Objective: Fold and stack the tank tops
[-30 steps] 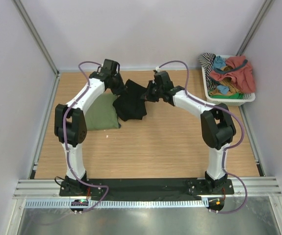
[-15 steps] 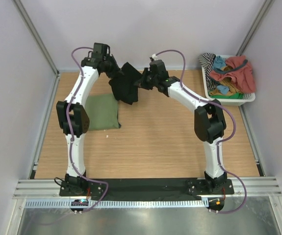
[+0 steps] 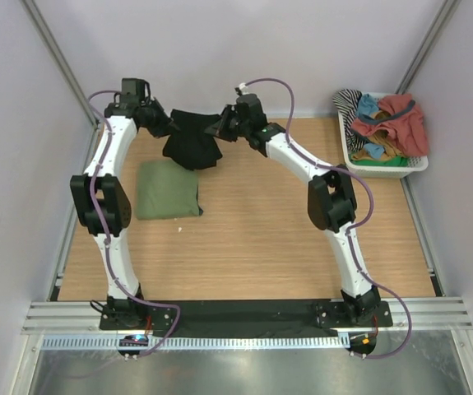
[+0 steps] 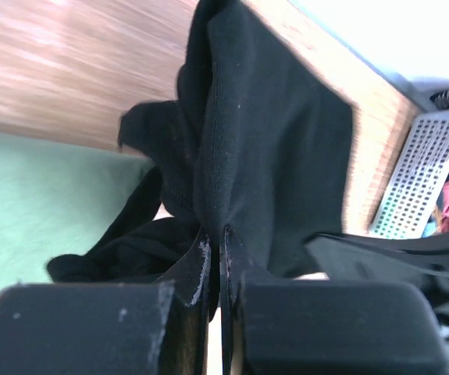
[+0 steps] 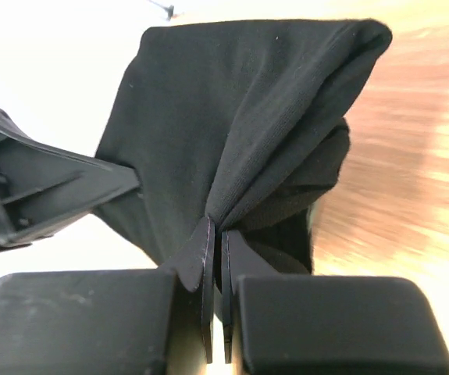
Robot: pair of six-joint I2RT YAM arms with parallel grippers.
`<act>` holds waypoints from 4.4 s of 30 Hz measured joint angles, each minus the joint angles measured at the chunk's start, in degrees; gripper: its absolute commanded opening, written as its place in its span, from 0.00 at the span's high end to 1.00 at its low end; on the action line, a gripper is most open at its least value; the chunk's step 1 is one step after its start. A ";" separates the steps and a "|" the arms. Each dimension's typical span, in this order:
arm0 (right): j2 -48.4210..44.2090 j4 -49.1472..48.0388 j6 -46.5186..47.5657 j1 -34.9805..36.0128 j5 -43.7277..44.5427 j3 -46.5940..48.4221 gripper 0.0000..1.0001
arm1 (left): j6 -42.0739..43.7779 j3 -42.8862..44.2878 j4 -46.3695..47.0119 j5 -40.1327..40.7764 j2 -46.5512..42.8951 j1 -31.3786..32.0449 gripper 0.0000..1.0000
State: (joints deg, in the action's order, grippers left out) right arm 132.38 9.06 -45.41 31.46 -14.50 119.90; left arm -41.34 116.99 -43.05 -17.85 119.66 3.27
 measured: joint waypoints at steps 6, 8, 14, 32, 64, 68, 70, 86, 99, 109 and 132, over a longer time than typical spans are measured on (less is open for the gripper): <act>2.91 0.07 -1.51 2.08 -0.42 1.86 0.99 | -0.87 1.16 0.31 -2.80 -0.46 -2.60 1.00; 2.91 0.02 -1.53 2.29 -0.35 2.19 0.99 | -1.60 1.62 1.07 -3.85 -0.63 -2.56 0.99; 2.91 -0.39 -1.68 2.03 0.00 4.50 0.99 | -2.25 2.23 1.57 -5.09 -1.92 -2.23 0.99; 9.18 -1.66 -4.72 3.48 -1.29 12.35 0.98 | -1.62 -6.88 5.62 -4.61 -3.26 -6.27 1.00; 2.43 -1.25 -1.01 9.84 1.29 -3.34 0.99 | 2.82 -24.26 -0.52 2.16 -15.19 -7.56 1.00; 1.79 -0.61 -0.87 10.10 1.46 -3.34 0.99 | 2.82 -25.90 -0.76 2.54 -16.13 -7.96 1.00; 1.79 -0.15 -0.83 10.38 1.53 -3.34 0.99 | 2.82 -27.36 -1.11 2.89 -16.70 -8.37 1.00; -1.75 -0.33 -0.07 13.99 3.76 -10.75 0.99 | 2.86 -36.94 -1.36 3.08 -21.29 -10.25 1.00; -5.27 -0.39 0.28 14.64 5.16 -12.24 0.99 | 2.89 -36.94 -1.73 2.89 -23.08 -10.27 1.00; -5.29 -0.31 0.26 15.10 5.46 -12.52 0.98 | 3.04 -36.94 -2.67 2.86 -24.50 -10.32 1.00; -6.34 -0.94 0.98 16.04 6.95 -13.84 0.82 | 4.20 -41.72 -0.22 7.32 -23.17 -11.32 0.76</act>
State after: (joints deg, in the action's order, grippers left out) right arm 126.04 8.12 -44.42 47.51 -7.55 106.06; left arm -37.15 75.26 -43.27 -10.52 96.49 -8.05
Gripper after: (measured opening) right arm 0.086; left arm 0.135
